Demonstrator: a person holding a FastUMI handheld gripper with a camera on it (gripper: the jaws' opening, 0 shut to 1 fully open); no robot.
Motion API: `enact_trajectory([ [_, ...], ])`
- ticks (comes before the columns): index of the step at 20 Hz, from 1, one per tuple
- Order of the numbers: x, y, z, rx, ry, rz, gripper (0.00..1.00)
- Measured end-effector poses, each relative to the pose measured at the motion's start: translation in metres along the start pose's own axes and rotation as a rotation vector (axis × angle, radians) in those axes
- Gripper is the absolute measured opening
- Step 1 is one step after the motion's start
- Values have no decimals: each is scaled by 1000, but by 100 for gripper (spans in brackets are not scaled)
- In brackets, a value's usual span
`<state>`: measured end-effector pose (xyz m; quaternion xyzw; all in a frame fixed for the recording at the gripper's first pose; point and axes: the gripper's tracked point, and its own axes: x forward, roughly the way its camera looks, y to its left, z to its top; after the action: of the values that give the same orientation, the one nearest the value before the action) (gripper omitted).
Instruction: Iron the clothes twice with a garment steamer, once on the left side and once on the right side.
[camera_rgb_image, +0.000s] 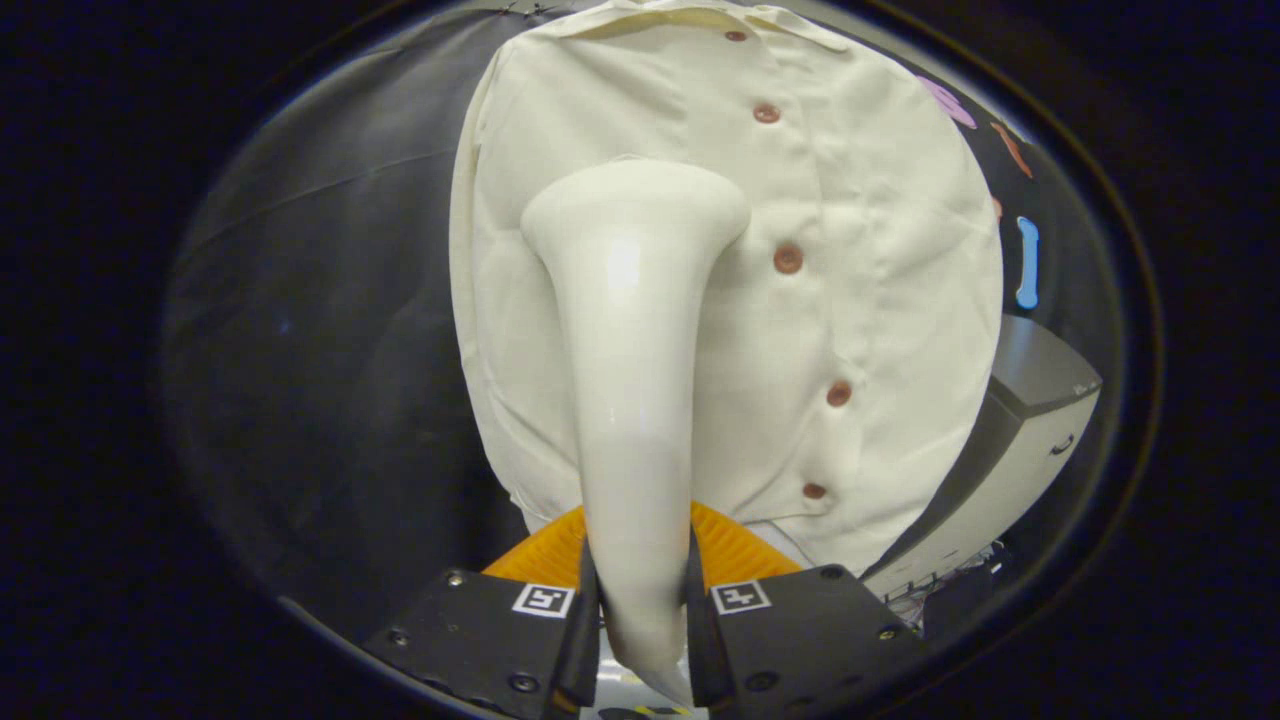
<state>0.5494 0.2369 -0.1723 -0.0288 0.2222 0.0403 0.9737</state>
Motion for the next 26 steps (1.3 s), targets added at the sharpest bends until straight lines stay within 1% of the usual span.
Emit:
enact_trajectory([
  [3, 2, -1, -28, 12, 60, -12, 36],
  [6, 4, 1, -57, 13, 126, -6, 36],
  [12, 4, 4, -109, 38, 207, -7, 36],
  [15, 1, 9, -131, 53, 236, 15, 34],
  [18, -3, 8, -153, 62, 277, 12, 33],
  [20, -9, 9, -163, 76, 300, 16, 34],
  [22, -21, 8, -163, 70, 299, 24, 33],
  [26, -57, 7, -141, 76, 252, 44, 33],
])
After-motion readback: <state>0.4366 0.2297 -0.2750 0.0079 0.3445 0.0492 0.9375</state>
